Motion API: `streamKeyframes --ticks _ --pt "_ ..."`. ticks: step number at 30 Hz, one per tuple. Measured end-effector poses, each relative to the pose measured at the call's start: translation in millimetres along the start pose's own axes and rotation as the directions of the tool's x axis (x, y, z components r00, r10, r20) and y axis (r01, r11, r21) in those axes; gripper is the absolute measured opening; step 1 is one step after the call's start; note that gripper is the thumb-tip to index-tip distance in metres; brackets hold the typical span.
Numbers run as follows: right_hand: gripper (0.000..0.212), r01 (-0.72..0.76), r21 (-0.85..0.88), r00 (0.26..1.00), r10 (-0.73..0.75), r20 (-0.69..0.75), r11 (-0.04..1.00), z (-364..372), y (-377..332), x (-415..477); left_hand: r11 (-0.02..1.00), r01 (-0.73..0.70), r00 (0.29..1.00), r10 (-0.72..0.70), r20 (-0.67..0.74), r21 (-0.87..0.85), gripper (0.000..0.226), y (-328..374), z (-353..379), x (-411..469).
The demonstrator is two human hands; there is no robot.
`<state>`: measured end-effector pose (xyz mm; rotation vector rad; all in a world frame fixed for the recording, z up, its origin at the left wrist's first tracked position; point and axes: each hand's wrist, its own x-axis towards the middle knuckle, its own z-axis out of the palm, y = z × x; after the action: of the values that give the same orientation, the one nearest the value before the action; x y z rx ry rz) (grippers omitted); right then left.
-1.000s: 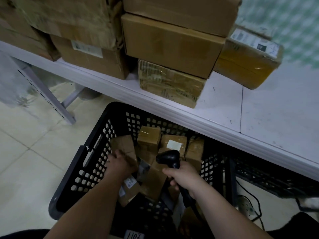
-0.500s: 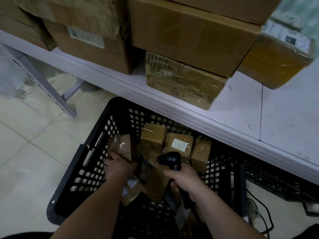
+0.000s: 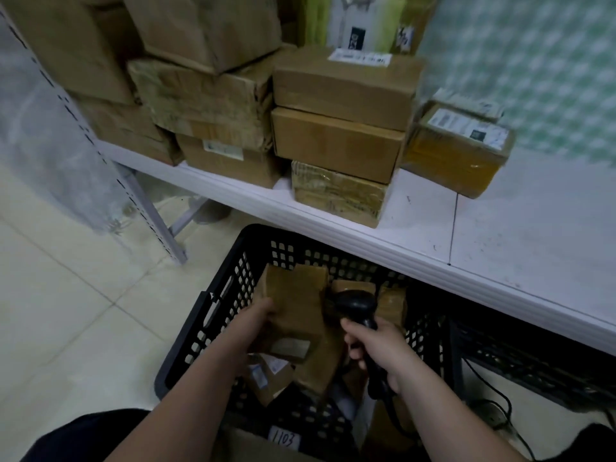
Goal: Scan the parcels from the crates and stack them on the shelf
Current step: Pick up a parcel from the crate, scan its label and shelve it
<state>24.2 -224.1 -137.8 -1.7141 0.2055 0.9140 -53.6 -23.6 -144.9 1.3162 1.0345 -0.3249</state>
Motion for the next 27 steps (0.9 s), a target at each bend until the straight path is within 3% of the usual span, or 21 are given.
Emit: streamKeyframes --ticks 3,8,14,17,20,27 --pt "0.026 0.061 0.078 0.998 -0.061 -0.001 0.995 -7.5 -9.2 -28.8 0.997 -0.071 0.996 0.072 0.053 -0.016 0.022 5.6 5.3 -41.9" --pt "0.023 0.160 0.235 0.986 -0.168 0.011 0.959 -25.4 -21.8 -76.3 0.985 -0.131 0.981 0.145 0.127 -0.109 0.025 12.8 9.7 -93.9" --pt "0.034 0.149 0.522 0.978 -0.202 0.045 0.840 -49.0 -34.6 -113.1 0.952 -0.244 0.924 0.285 0.254 -0.183 0.024 15.4 21.4 -143.6" --pt "0.031 0.157 0.571 0.978 -0.208 0.024 0.805 -62.1 -45.0 -129.9 0.919 -0.378 0.874 0.393 0.286 -0.109 0.047 19.7 28.7 -157.8" --pt "0.022 0.165 0.590 0.975 -0.220 0.021 0.790 -71.6 -53.9 -144.8 0.856 -0.515 0.813 0.505 0.290 -0.046 0.045 25.3 35.1 -167.2" --pt "0.024 0.209 0.594 0.974 -0.221 -0.053 0.777 -86.0 -68.1 -162.3 0.677 -0.699 0.715 0.667 0.210 0.230 0.105 41.1 46.8 -172.5"
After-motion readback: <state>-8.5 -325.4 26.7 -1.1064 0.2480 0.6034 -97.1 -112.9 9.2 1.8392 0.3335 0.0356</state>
